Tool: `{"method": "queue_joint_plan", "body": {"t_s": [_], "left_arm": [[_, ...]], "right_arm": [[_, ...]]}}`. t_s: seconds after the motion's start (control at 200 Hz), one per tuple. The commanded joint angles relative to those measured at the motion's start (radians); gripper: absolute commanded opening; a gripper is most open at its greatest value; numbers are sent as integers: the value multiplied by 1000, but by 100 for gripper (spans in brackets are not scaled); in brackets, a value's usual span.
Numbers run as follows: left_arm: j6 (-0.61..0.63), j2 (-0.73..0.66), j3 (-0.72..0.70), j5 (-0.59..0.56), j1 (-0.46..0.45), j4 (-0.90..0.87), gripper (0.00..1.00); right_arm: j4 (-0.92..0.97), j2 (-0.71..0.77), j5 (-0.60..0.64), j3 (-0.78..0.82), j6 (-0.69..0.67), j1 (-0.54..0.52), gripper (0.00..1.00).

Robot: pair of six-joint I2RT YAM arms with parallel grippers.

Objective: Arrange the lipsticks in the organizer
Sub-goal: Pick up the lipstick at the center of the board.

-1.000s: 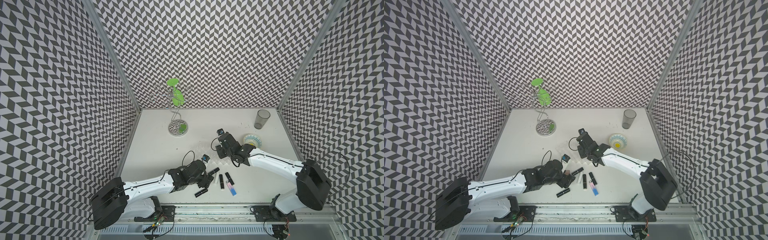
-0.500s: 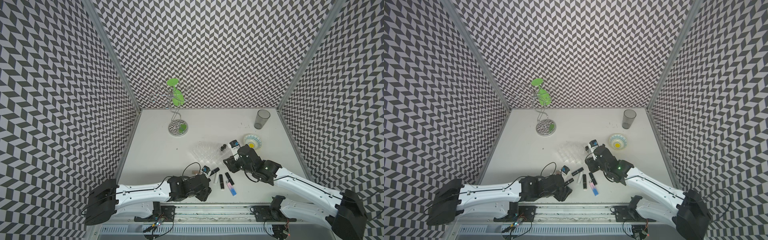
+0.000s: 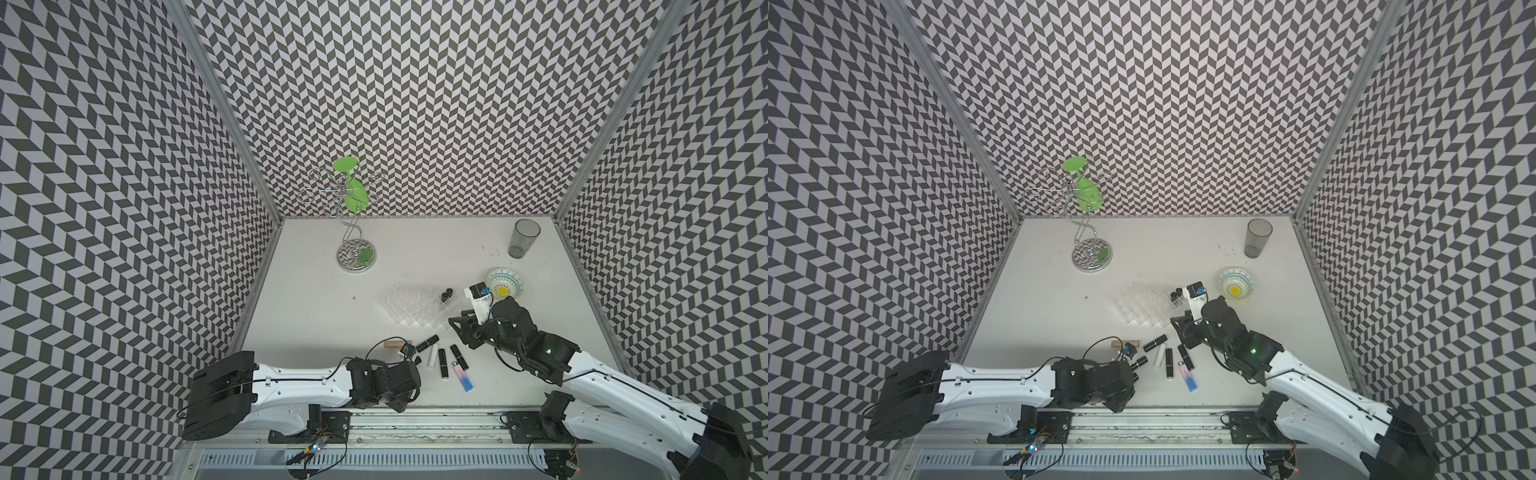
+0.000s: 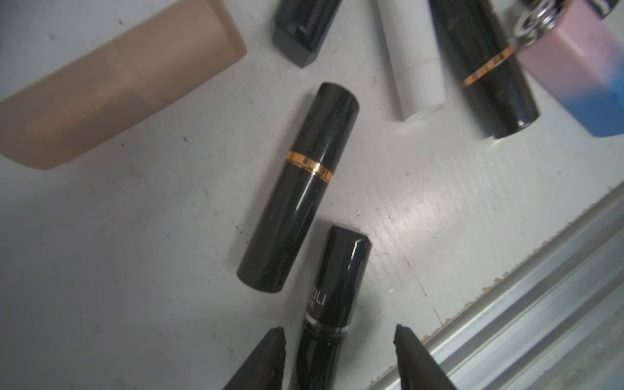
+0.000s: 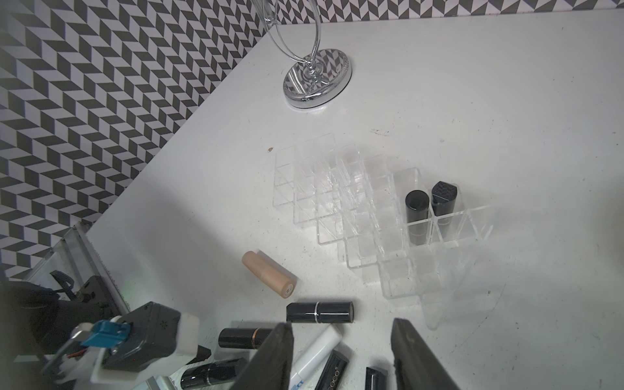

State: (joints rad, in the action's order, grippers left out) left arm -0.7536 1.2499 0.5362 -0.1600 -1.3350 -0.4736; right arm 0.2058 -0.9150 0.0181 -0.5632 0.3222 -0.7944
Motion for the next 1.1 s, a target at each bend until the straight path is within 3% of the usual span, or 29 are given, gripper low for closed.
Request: {"method": "queue_joint_plan", "body": {"t_s": [0.0, 0.225, 0.441, 0.671, 0.881, 0.981, 1.097], "left_arm": [[2, 50, 14, -2, -5, -7, 53], [8, 112, 35, 9, -9, 16, 34], [61, 95, 59, -17, -8, 86, 0], [191, -110, -16, -115, -9, 466, 0], [382, -259, -105, -210, -7, 720, 0], [482, -342, -176, -205, -7, 827, 0], [602, -445, -251, -186, -7, 930, 0]], "right_arm": [[-64, 24, -7, 15, -2, -3, 51], [-69, 41, 4, 32, -3, -3, 51], [-71, 65, 10, 40, 6, -3, 51], [-148, 130, -103, 94, 20, 19, 50], [-149, 158, -397, 86, 38, 155, 51], [-114, 163, -527, 34, 57, 226, 54], [-10, 92, -644, -78, 36, 234, 52]]}}
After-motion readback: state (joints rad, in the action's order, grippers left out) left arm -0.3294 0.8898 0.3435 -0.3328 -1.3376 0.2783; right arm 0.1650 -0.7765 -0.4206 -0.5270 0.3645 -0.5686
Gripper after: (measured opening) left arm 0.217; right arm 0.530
